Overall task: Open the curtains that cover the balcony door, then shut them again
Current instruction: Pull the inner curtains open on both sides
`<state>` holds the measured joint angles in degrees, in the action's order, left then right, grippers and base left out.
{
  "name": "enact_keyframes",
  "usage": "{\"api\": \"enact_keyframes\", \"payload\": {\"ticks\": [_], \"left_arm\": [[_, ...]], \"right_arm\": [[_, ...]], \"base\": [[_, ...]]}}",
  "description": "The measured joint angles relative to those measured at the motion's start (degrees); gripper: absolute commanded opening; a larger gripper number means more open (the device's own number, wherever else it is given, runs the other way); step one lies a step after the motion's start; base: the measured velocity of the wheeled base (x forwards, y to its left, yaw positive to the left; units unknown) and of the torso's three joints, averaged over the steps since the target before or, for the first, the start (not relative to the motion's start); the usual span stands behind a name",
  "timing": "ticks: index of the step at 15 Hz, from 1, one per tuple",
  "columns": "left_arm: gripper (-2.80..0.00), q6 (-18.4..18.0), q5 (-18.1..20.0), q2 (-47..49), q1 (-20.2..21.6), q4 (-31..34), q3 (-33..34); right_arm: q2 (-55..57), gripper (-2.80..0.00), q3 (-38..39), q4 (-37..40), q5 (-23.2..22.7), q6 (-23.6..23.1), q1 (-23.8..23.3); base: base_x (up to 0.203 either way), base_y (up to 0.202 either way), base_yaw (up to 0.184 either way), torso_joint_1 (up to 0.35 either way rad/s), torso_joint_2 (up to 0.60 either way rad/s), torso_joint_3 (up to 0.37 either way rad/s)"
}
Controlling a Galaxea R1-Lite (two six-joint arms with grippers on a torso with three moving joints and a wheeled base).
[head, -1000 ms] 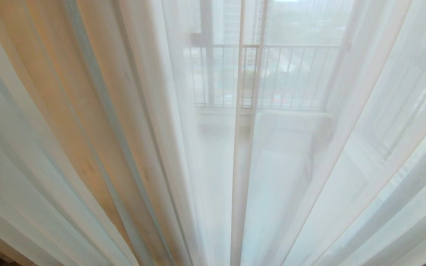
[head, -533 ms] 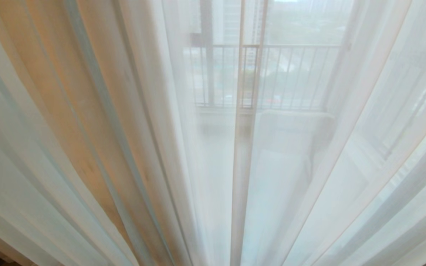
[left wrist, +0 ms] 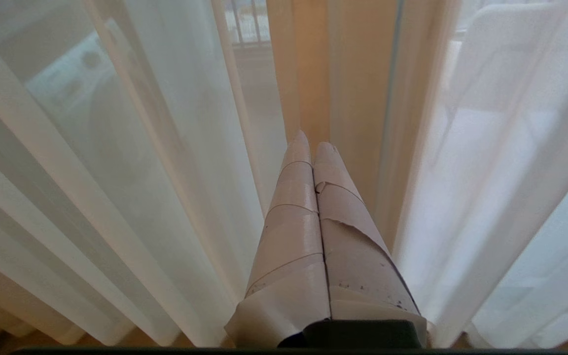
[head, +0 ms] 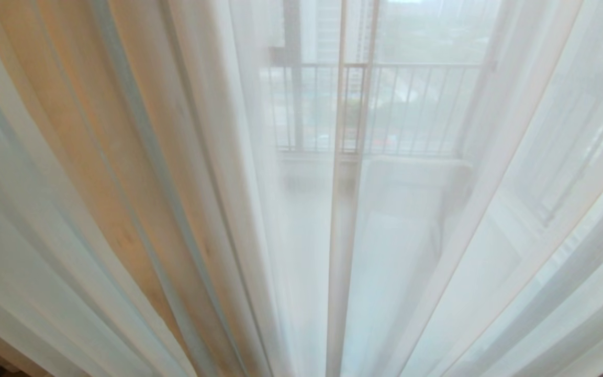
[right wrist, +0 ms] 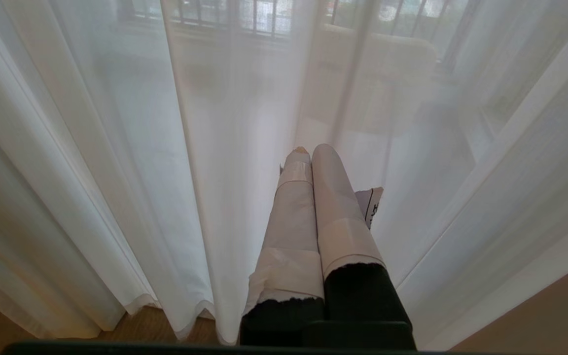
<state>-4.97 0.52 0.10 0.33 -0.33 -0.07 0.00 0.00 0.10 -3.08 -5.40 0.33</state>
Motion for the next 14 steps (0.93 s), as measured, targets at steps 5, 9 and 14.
{"api": "enact_keyframes", "payload": {"ticks": [5, 9, 14], "left_arm": [[-2.8, -3.61, -0.07, 0.0, 0.0, -6.73, -2.43], [-2.8, -4.42, 0.02, 0.0, 0.0, -6.31, -9.43], [-2.8, -5.31, -0.88, 2.99, 0.03, -2.03, -16.78]], "right_arm": [[0.0, -2.8, 0.0, 0.0, 0.0, 0.0, -0.02], [0.0, -2.8, 0.0, 0.0, 0.0, 0.0, -0.02], [0.0, -2.8, 0.0, 0.0, 0.0, 0.0, -0.02]], "base": [[0.0, 0.0, 0.0, 0.0, 0.0, 0.0], [0.0, 0.0, 0.0, 0.0, 0.0, 0.0], [0.0, 0.0, 0.0, 0.0, 0.0, 0.0]]}}
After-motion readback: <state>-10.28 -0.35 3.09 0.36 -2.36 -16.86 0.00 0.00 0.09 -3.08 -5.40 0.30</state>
